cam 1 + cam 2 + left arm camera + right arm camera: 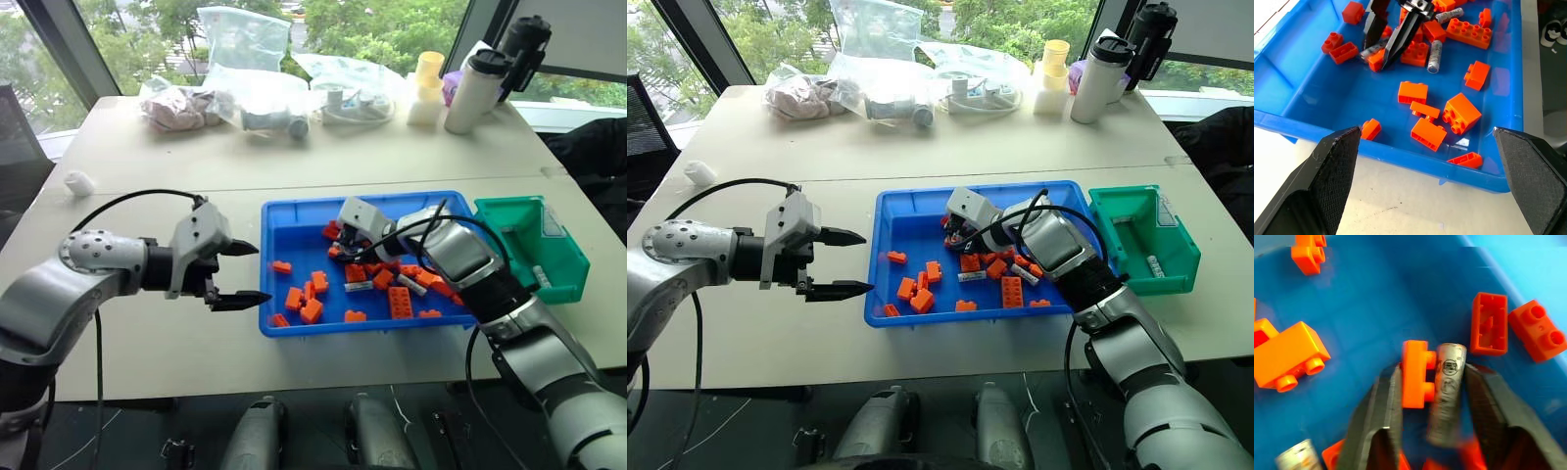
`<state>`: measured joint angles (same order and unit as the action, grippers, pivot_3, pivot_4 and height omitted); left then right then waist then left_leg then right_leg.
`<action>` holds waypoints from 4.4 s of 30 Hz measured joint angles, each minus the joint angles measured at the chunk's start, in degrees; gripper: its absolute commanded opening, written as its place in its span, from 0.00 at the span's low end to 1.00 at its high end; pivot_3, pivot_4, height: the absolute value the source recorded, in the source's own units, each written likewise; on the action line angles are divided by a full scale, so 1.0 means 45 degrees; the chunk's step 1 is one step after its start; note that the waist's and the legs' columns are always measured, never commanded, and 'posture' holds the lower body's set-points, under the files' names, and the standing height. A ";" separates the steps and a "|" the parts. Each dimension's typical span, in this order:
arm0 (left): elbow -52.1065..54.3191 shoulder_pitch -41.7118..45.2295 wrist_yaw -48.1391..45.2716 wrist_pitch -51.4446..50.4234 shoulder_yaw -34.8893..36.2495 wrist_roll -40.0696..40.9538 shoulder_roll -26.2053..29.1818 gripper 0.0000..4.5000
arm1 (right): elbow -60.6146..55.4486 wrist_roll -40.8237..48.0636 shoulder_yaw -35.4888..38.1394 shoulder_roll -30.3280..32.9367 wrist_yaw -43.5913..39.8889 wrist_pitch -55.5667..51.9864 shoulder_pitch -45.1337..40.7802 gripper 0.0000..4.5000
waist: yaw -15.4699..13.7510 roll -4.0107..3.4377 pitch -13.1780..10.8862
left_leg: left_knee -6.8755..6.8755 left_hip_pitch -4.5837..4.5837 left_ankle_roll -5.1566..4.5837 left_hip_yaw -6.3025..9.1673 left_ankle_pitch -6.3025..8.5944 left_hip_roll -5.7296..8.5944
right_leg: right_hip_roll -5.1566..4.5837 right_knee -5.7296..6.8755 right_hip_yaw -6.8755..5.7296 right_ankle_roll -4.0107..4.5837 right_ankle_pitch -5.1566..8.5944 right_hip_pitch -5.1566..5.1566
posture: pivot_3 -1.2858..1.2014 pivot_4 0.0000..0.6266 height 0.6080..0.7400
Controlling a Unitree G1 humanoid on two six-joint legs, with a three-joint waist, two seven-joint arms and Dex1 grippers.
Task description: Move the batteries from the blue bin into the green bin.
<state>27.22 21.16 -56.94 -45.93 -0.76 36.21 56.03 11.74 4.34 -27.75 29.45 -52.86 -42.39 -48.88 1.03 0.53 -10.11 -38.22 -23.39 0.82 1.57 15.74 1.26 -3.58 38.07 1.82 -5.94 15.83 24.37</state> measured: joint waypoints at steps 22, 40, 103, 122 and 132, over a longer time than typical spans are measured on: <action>-0.0020 -0.0016 0.0141 0.0050 -0.0027 -0.0205 -0.0001 1.00 | -0.0709 0.0748 0.1369 -0.0714 -0.0349 -0.1072 0.0247 0.92 | -0.0002 0.0001 0.0000 | 0.0001 -0.0001 0.0002 0.0001 -0.0001 0.0001 | -0.0003 -0.0001 -0.0001 0.0000 0.0000 0.0001 | 0.52 0.24 1.00; -0.0120 0.0263 -0.0070 0.0076 -0.0146 -0.0507 -0.0100 1.00 | -0.2365 0.1431 0.1903 0.0305 -0.1337 0.0232 0.1279 0.92 | 0.0019 0.0000 0.0000 | 0.0006 -0.0001 0.0001 0.0001 0.0000 -0.0007 | 0.0004 0.0000 0.0000 0.0000 0.0000 0.0005 | 0.52 0.24 1.00; -0.0187 0.1775 0.1067 -0.0295 0.0031 0.0140 -0.2358 1.00 | -0.3932 0.3359 0.9851 0.0287 0.4407 -0.7935 0.0289 0.00 | -0.0078 0.0004 0.0004 | 0.0012 -0.0013 0.0001 0.0007 0.0000 0.0011 | -0.0018 -0.0011 -0.0003 0.0000 0.0000 0.0002 | 0.52 0.24 1.00; -0.2849 0.3997 0.0224 0.0956 -0.1949 -0.1185 -0.4212 1.00 | -0.3804 0.2845 1.2077 0.4824 0.5260 -0.6521 0.5339 0.54 | -0.0042 -0.0007 0.0010 | 0.0008 0.0007 -0.0002 -0.0024 -0.0001 0.0003 | 0.0014 -0.0006 0.0043 -0.0001 0.0000 -0.0010 | 0.52 0.24 1.00; -0.2943 0.3789 -0.0130 0.1190 -0.1862 -0.1550 -0.3667 1.00 | -0.3135 0.3012 1.1143 0.5195 0.4926 -0.4945 0.4801 0.99 | -0.0032 -0.0007 0.0009 | 0.0006 0.0005 -0.0002 -0.0021 -0.0001 0.0004 | 0.0013 -0.0007 0.0042 -0.0001 0.0000 -0.0009 | 0.52 0.24 1.00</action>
<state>13.98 38.21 -57.53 -40.58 -9.14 29.23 39.53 -2.37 17.90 22.39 52.83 -30.70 -64.64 -27.27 0.89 0.49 -10.07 -38.20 -23.37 0.82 1.47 15.74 1.28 -3.52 38.03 2.01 -5.94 15.82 24.33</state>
